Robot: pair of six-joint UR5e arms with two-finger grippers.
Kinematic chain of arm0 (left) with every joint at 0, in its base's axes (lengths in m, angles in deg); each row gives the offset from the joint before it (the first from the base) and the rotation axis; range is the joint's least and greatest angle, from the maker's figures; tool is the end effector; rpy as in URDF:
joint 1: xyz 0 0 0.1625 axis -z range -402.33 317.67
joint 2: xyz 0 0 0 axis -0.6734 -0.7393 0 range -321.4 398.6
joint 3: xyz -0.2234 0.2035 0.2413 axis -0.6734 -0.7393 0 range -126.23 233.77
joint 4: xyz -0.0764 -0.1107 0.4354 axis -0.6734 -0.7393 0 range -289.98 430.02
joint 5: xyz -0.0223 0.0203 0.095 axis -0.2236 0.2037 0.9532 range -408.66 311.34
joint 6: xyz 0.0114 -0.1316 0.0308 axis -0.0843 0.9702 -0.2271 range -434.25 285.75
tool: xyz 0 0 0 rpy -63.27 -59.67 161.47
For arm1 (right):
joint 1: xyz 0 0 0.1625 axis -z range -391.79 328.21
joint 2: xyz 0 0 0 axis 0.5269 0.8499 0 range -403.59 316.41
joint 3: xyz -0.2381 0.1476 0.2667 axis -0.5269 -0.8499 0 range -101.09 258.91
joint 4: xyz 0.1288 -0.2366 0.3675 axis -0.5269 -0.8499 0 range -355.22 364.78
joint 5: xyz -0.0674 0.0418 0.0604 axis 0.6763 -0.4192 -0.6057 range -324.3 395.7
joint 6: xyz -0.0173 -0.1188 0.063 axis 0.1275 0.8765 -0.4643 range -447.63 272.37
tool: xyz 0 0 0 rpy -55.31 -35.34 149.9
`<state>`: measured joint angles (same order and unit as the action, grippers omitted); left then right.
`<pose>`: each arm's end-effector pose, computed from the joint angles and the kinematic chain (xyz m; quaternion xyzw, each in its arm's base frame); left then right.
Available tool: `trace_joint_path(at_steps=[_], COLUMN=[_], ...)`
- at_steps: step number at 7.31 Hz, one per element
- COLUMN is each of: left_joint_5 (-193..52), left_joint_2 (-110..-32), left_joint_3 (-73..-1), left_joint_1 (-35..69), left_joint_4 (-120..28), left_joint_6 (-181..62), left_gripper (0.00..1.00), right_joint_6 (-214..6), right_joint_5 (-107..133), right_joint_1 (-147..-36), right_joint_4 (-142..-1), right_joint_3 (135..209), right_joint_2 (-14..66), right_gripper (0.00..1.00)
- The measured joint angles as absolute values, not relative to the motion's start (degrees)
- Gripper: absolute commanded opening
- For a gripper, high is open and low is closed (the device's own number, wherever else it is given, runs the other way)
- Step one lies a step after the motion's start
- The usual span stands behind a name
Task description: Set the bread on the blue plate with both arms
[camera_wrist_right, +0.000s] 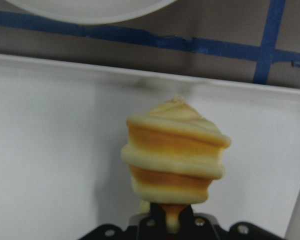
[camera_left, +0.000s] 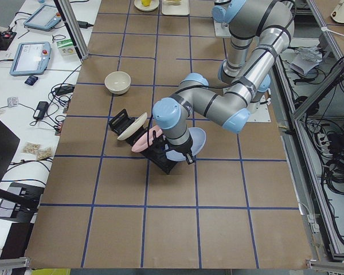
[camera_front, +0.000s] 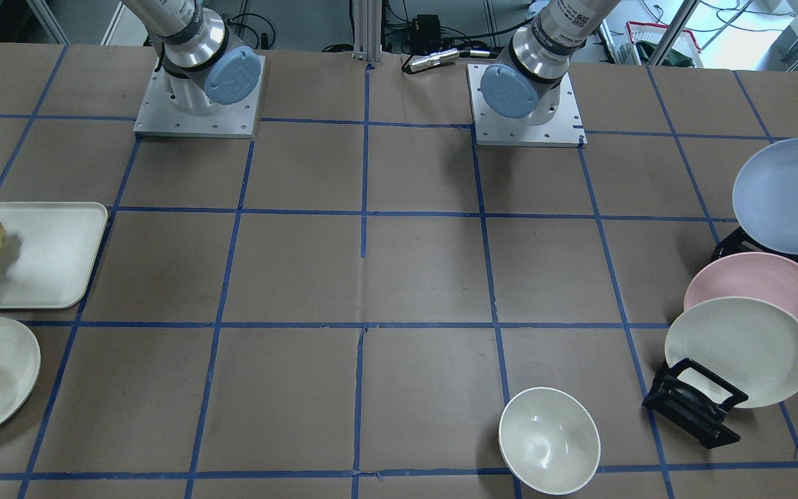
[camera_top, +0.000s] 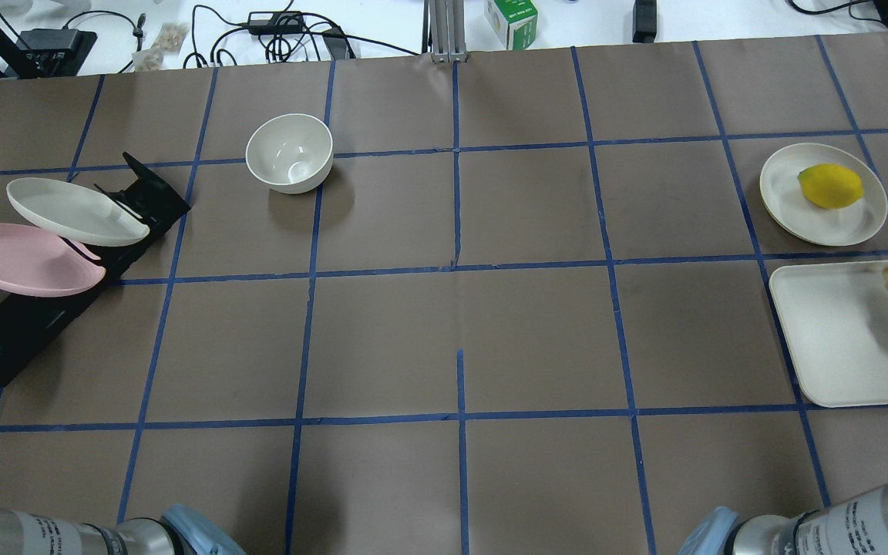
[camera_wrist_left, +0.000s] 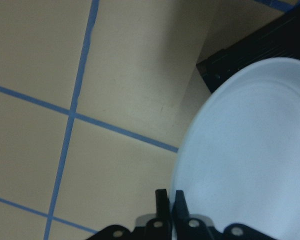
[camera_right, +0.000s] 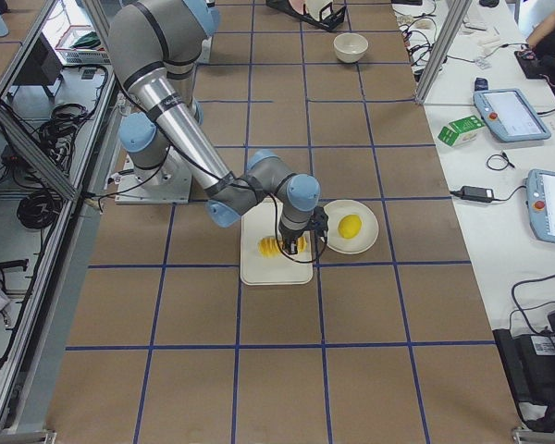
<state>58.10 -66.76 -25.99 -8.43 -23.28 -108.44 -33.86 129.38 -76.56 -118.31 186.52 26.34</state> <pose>0.4588 -0.4218 0.3534 -0.1770 0.9707 0.1543 0.0510 -0.3143 -0.4871 0.1166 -0.0756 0.9958 0.0504 0.0096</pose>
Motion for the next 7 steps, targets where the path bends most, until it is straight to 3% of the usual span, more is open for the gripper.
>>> trace_joint_path(at_steps=[3, 7], left_joint_5=[55.54, 43.75], left_joint_2=[-62.23, -62.31], left_joint_3=[-22.9, -24.0], left_joint_1=[-4.62, 15.7], left_joint_4=[-30.68, -29.74], left_joint_6=[-106.7, -82.34], left_gripper=[0.0, 0.0], right_joint_6=[-35.36, -39.84], right_joint_5=[129.94, 129.71], right_joint_1=[-78.37, -82.27], right_joint_4=[-115.88, -107.64], right_joint_3=[186.41, 183.57], right_joint_2=[30.09, 34.34], right_gripper=[0.07, 0.07])
